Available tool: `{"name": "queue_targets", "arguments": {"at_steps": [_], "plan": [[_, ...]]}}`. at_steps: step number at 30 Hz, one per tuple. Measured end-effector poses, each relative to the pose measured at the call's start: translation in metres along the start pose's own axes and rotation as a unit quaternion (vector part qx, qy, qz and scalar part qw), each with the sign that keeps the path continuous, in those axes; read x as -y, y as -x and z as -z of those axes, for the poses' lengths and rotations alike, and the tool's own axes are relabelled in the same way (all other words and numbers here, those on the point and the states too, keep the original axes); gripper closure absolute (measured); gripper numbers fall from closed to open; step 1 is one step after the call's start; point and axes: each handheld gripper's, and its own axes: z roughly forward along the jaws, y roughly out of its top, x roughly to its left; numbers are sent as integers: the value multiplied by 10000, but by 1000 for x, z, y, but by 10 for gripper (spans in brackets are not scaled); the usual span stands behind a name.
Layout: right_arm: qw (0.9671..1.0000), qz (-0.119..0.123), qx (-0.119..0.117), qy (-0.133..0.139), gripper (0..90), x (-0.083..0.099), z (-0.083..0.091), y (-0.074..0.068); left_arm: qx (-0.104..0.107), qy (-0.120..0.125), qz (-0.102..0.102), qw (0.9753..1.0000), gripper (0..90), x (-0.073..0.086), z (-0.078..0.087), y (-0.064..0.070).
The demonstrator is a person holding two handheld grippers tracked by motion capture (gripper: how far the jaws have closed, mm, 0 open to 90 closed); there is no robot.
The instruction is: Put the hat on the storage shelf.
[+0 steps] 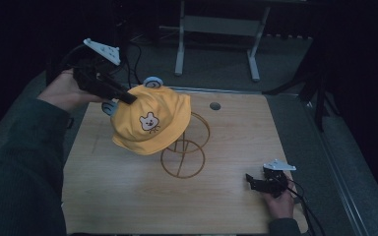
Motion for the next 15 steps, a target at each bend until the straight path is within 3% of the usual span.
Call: {"name": "queue_targets", "arguments": {"at_steps": [15], "plan": [[10000,18,-22,-8,179,-1,-1,1,-109,-426,-192,9988,797,-45,-31,7]]}}
